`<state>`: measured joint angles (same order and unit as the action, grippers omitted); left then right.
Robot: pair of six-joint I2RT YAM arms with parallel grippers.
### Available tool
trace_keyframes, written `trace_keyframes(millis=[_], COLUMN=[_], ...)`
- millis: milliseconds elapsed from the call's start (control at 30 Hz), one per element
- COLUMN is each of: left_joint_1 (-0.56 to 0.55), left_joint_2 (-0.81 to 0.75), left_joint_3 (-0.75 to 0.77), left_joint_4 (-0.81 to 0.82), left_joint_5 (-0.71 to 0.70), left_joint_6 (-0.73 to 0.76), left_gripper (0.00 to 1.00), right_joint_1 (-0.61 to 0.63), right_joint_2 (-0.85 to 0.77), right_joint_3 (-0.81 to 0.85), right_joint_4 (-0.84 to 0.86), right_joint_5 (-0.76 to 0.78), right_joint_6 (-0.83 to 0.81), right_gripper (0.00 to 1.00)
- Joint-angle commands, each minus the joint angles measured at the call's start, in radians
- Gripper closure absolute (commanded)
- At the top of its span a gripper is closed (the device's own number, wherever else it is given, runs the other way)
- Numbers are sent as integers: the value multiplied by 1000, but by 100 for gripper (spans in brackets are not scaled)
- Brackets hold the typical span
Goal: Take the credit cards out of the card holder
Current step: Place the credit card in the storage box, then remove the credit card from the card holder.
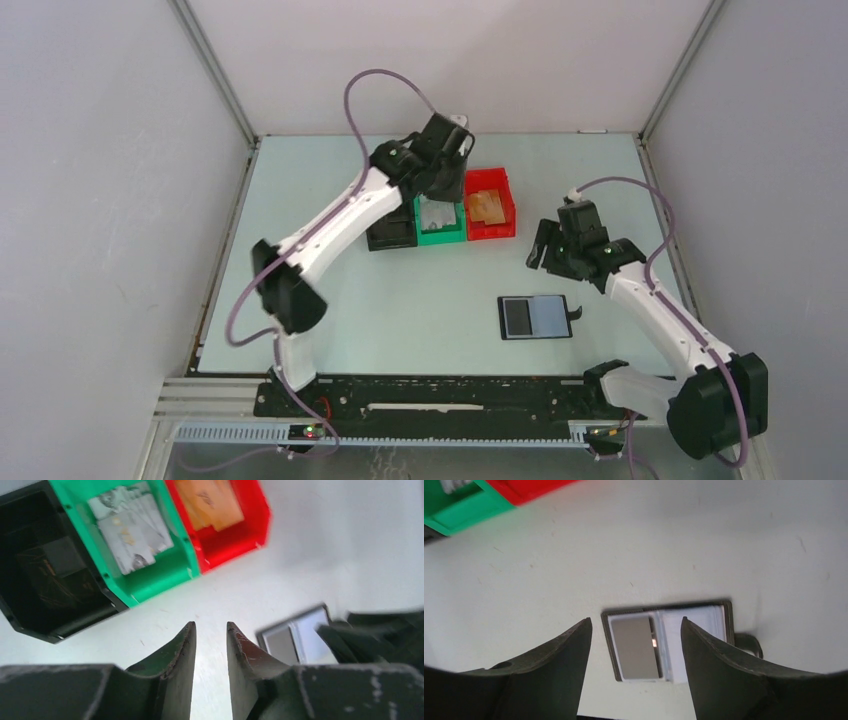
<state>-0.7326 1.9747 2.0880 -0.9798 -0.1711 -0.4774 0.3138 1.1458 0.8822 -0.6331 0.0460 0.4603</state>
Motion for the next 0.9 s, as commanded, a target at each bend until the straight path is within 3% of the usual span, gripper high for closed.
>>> trace_keyframes(millis=[0,200,333,433,567,867], left_joint_1=[-63,-163,-195,-203,-203,-202], left_joint_2=[-143,-252,-284,-266,-235,-106], left_joint_3=[-220,-530,-722,-767,-814,-766], left_joint_4=[104,277,431,467,599,604], left_joint_5=[144,347,445,465,569,590], left_joint_6=[41,-8,-62,-71,-137,-213], left_gripper=[66,67,66,65,66,69], right_joint_1=[59,92,129,142,144,133], right_joint_2=[-84,-149,-138,-126,-102,-71], right_joint_3=[-69,-207,-262,-314,-380,-447], right_joint_4=[-89,-83,-30,52,124,206], right_joint_5=[116,61,4,-63,-65,-84], right_joint_6=[154,229,268,290,317,316], right_gripper=[29,51,52,52,65,68])
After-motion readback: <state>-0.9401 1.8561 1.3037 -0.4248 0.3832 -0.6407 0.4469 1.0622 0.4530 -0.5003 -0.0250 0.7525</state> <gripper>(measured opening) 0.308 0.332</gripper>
